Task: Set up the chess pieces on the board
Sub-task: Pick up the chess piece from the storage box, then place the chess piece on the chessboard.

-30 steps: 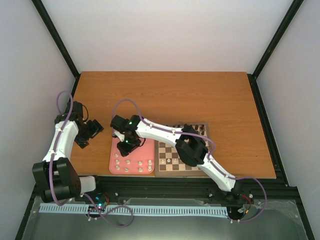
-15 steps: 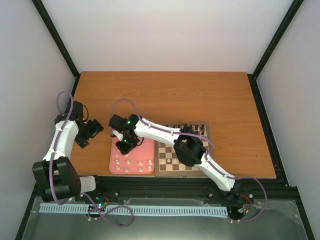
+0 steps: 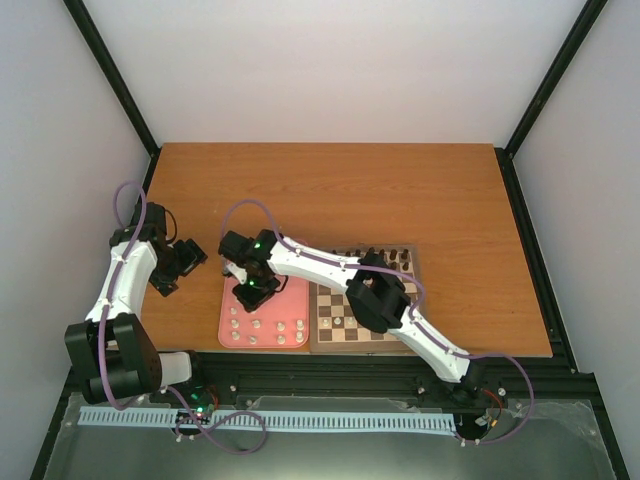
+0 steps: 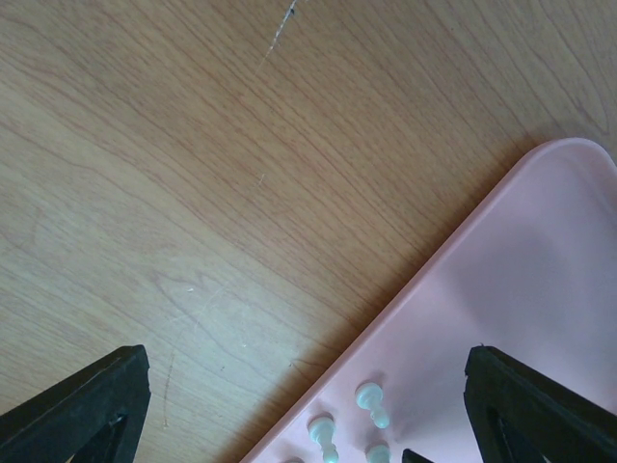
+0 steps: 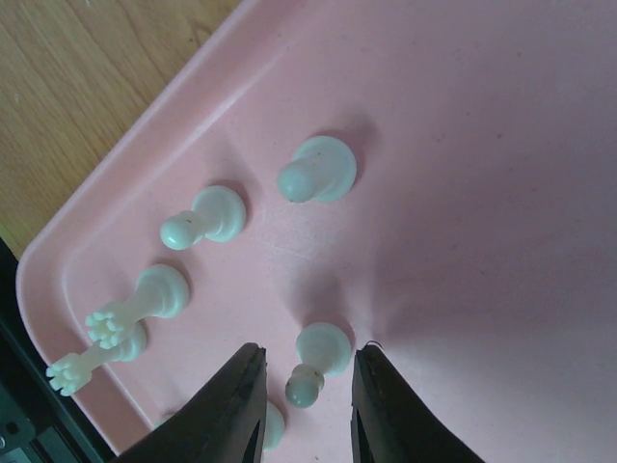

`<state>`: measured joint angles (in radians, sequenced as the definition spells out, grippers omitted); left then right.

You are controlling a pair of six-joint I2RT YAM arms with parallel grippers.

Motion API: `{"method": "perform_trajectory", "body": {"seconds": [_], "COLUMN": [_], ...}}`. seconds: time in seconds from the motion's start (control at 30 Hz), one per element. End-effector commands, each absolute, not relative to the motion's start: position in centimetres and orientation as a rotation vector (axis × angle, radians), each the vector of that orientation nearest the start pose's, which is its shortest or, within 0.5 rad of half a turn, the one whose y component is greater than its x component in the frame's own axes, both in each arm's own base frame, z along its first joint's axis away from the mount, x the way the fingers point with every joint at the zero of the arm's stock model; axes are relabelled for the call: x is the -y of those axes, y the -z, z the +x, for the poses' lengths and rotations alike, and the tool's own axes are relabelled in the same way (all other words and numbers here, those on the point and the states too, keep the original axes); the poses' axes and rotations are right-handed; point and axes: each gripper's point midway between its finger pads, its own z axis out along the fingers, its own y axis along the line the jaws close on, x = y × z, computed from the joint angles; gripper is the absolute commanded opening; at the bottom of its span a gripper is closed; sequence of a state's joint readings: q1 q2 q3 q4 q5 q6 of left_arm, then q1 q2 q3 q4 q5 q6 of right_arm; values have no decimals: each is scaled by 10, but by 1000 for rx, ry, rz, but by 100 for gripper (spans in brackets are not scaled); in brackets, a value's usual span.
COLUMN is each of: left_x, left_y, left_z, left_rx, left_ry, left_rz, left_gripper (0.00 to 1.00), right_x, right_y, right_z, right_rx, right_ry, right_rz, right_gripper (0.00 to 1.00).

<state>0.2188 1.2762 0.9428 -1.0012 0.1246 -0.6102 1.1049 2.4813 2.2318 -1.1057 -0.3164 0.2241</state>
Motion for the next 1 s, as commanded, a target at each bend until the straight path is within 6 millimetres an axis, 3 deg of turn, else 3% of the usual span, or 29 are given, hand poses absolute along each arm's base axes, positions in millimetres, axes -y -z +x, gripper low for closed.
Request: {"method": "perform_trajectory", "body": {"seconds": [0.0,0.4,0.5,0.57,0.73,0.9,0.97], "left_x": [-35,-35,-36,-36,-35,-34,-33], "left_y": [-108,-108,-109,-109,-109,-110,-110], "left_z": [255,256,256,256,256,256,257], "left_rx": [-2663,-2662,-2661,-2661,-2663,-2664,-2662], "left_ry": [257,259,259,257,261,274,279], "left_rz": [-1171,-1171,-1168,-1169,-1169,-1168,-1169], "left_gripper": [100,100,100,100,100,100,100], "right_x": [-499,-494,-489,-484,-438,-347,-306], "right_y": [-33,-35,-50,-71,-109,-142,-139], "right_z": [187,196,207,219,245,263,261], "right_rx": [-2804,-2792,-2757,-2723,-2746,-2768,-2808], "right_ry": [-591,-509,-455,-457,-452,-329,-265], "right_rz": [-1401,-1369,-1320,-1254,-1016,-726,-617], "right_gripper": [23,3,3,3,3,3,3]}}
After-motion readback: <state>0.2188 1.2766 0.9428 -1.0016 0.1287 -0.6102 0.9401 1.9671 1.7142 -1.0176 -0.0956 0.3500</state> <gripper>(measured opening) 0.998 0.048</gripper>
